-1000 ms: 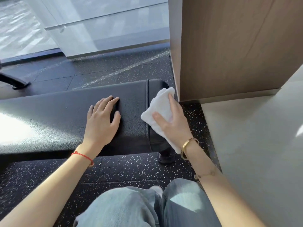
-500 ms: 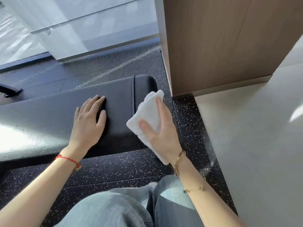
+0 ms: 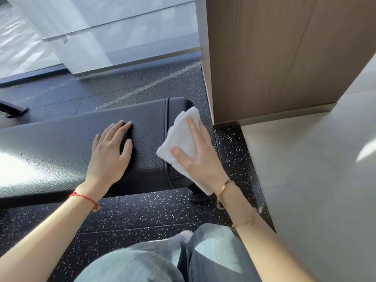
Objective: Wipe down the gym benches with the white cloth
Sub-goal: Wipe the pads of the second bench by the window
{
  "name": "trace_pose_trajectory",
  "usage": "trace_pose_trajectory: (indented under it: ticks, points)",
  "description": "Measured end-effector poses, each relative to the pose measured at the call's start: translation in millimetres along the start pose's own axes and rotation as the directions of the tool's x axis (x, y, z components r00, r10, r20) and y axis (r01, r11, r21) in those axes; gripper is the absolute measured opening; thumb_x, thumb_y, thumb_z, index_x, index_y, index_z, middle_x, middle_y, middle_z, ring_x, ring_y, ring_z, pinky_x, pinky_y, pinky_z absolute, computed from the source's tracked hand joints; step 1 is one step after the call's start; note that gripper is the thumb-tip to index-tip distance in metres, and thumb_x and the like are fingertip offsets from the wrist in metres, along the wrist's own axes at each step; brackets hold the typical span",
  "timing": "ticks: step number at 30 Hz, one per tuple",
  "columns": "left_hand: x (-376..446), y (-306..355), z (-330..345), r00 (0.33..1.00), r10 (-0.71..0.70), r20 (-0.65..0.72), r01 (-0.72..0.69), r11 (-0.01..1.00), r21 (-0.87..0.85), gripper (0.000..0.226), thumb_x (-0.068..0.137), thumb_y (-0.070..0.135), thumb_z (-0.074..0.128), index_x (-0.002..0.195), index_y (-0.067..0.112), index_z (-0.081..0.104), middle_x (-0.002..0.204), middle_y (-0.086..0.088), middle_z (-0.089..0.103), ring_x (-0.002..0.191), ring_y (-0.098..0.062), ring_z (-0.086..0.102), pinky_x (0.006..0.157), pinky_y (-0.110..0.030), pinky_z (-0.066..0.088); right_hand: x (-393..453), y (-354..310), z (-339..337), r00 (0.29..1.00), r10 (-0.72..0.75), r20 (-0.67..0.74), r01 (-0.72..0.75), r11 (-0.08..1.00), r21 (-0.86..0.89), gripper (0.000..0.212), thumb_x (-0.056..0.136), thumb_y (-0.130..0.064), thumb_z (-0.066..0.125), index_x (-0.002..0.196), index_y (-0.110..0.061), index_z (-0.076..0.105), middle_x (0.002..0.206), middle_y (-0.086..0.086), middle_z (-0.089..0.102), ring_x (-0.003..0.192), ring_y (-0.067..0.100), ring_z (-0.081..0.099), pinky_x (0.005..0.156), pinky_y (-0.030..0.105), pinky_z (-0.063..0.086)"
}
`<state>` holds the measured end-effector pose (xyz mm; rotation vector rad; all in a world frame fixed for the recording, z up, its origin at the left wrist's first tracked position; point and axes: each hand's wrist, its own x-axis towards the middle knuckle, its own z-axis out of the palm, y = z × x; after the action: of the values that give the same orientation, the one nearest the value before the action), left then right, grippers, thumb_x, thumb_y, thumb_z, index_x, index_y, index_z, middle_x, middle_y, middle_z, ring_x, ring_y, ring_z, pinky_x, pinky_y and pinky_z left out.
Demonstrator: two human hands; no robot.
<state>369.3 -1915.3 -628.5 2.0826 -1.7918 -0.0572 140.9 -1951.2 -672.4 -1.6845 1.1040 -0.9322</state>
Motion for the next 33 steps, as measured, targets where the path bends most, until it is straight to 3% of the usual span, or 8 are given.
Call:
trace_pose_trajectory:
  ticks: [5,8,10,14,16,19,25,33]
  points:
    - [1,3,-2,0.999,-0.009,-0.043,0.008,1.0,-0.021,0.054,0.091,0.035,0.04,0.143,0.022,0.05,0.151,-0.001,0.046,0.143,-0.022,0.036,0.119,-0.052,0.023,74,-11,-18,0.991,0.037,0.125,-0.009,0.976,-0.219,0.077,0.093,-0.047,0.06,0.157,-0.034,0.017,0.166,-0.003,-0.002,0.152,0.018,0.003,0.124,0.04,0.01]
    - [2,1,-2,0.998,-0.001,-0.062,-0.001,1.0,-0.029,0.049,0.093,0.033,0.045,0.14,0.024,0.052,0.149,0.001,0.049,0.141,-0.019,0.039,0.118,-0.052,0.024,117,-24,-13,0.98,0.035,0.196,0.082,0.826,-0.557,0.065,0.098,-0.053,0.046,0.155,-0.033,0.023,0.165,0.001,0.012,0.151,0.028,0.007,0.123,0.042,0.006]
    - [2,-1,-2,0.997,-0.002,-0.076,-0.001,0.999,-0.033,0.043,0.096,0.028,0.051,0.139,0.025,0.053,0.148,0.002,0.05,0.141,-0.018,0.04,0.118,-0.052,0.024,110,-29,-4,0.974,-0.049,0.222,0.191,0.707,-0.681,0.059,0.099,-0.053,0.041,0.154,-0.034,0.028,0.164,0.001,0.02,0.15,0.032,0.009,0.122,0.043,0.003]
    - [1,-3,0,0.997,-0.023,-0.08,0.018,0.998,-0.061,0.042,0.097,0.022,0.052,0.139,0.024,0.054,0.149,0.004,0.049,0.142,-0.014,0.037,0.119,-0.05,0.021,40,-33,0,0.9,-0.276,0.337,0.436,0.586,-0.683,0.056,0.098,-0.052,0.041,0.151,-0.034,0.035,0.158,0.0,0.033,0.144,0.038,0.022,0.119,0.046,0.008]
    - [1,-5,-2,0.997,-0.025,-0.067,0.019,0.995,-0.098,0.042,0.097,0.018,0.05,0.139,0.021,0.054,0.149,0.002,0.049,0.143,-0.015,0.036,0.12,-0.051,0.02,7,-33,-4,0.875,-0.311,0.371,0.484,0.586,-0.65,0.059,0.096,-0.056,0.042,0.151,-0.034,0.036,0.157,-0.001,0.036,0.144,0.036,0.024,0.12,0.05,0.013]
    - [1,-9,-5,0.999,-0.02,-0.046,0.013,0.991,-0.137,0.041,0.098,0.015,0.049,0.138,0.019,0.055,0.149,0.0,0.048,0.144,-0.017,0.035,0.12,-0.051,0.019,-16,-34,-8,0.872,-0.257,0.416,0.484,0.569,-0.664,0.068,0.092,-0.065,0.043,0.153,-0.039,0.029,0.16,-0.003,0.03,0.148,0.034,0.019,0.122,0.05,0.011]
    - [0,-35,-21,0.998,0.05,-0.033,-0.055,0.988,-0.144,0.04,0.095,0.012,0.05,0.134,0.013,0.058,0.144,-0.004,0.054,0.139,-0.023,0.04,0.118,-0.045,0.029,6,-59,36,0.879,-0.133,0.457,0.47,0.394,-0.79,0.085,0.083,-0.081,0.028,0.156,-0.038,0.016,0.165,-0.003,0.015,0.15,0.036,0.009,0.123,0.051,0.003]
    - [-24,-132,-53,0.99,0.0,-0.142,0.007,0.999,0.048,0.037,0.095,0.017,0.052,0.131,0.015,0.06,0.138,-0.003,0.059,0.133,-0.027,0.047,0.113,-0.049,0.031,-14,-57,61,0.881,-0.282,0.381,0.44,0.189,-0.878,0.085,0.083,-0.08,0.041,0.151,-0.029,0.038,0.157,0.001,0.038,0.144,0.041,0.031,0.116,0.06,0.024]
